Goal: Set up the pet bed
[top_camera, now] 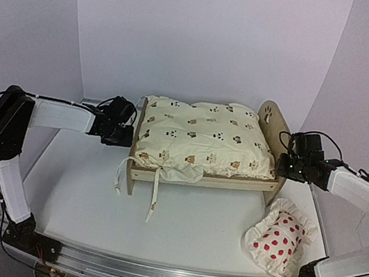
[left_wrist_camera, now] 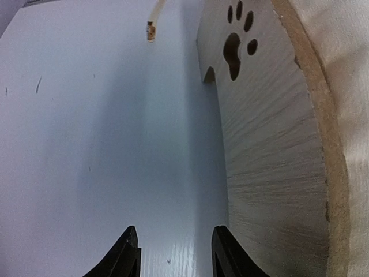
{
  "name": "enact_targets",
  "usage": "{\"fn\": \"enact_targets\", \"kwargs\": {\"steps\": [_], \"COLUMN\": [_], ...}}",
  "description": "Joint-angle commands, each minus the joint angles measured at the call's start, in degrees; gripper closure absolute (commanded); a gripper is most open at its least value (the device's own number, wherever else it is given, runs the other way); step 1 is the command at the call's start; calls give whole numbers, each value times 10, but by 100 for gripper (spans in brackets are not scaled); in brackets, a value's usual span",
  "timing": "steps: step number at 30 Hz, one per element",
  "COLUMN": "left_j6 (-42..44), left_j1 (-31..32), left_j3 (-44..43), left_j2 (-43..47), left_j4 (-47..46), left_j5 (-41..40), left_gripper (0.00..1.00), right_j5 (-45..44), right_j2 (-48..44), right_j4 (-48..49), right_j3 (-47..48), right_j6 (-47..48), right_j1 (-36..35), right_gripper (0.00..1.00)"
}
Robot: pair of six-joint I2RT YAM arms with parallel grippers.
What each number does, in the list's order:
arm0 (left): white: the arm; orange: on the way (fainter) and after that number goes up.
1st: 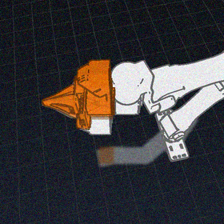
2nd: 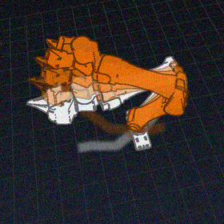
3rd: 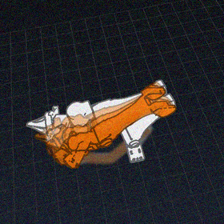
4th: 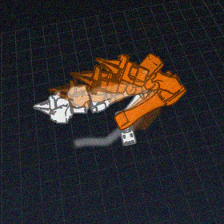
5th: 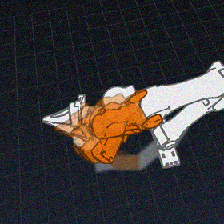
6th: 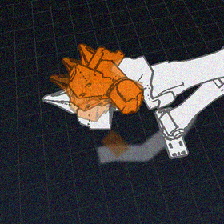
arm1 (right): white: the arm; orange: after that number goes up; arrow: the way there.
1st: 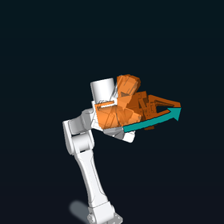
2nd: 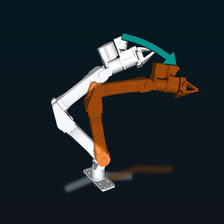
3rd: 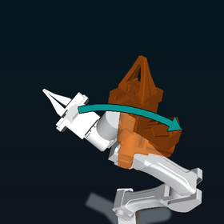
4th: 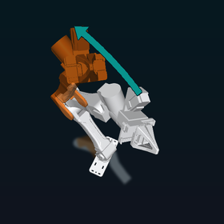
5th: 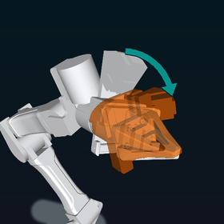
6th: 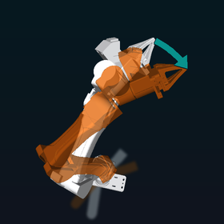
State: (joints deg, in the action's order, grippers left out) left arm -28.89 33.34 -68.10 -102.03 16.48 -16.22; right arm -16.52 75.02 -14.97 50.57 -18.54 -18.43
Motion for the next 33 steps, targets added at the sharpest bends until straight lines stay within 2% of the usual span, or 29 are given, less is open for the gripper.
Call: {"fn": "enact_targets", "kwargs": {"steps": [1, 8, 10, 13, 15, 18, 21, 24, 26, 30, 33], "left_j6": [45, 81, 92, 102, 103, 103, 98, 100, 98, 84, 74], "left_j1": [17, 6, 5, 4, 3, 3, 3, 3, 3, 2, 2], "left_j3": [-73, -61, -52, -37, -26, -8, 10, 50, 79, 101, 117], "left_j2": [-65, -38, -24, 5, 24, 57, 93, 141, 180, 231, 259], "left_j4": [-70, -44, -36, -33, -33, -36, -31, -46, -69, -45, -22], "left_j5": [92, 50, 27, -1, -11, -29, -59, -83, -90, -57, -37], "left_gripper": [57, 55, 54, 53, 52, 42, 28, 14, 2, 1, 1], "right_j5": [92, 67, 46, 5, -23, -61, -70, -22, 20, 108, 103], "right_j2": [-7, -56, -64, -66, -64, -61, -63, -48, -23, 52, 126], "right_j4": [-97, -149, -151, -155, -161, -180, -183, -184, -185, -181, -179], "right_j3": [-8, 1, 7, 26, 52, 101, 146, 202, 236, 325, 395], "right_j6": [-99, -117, -102, -72, -48, -12, 25, 57, 75, 115, 169], "right_j1": [-134, -140, -139, -140, -139, -139, -139, -139, -141, -187, -254], "right_gripper": [100, 100, 81, 41, 27, 12, 8, 2, 2, 2, 2]}}
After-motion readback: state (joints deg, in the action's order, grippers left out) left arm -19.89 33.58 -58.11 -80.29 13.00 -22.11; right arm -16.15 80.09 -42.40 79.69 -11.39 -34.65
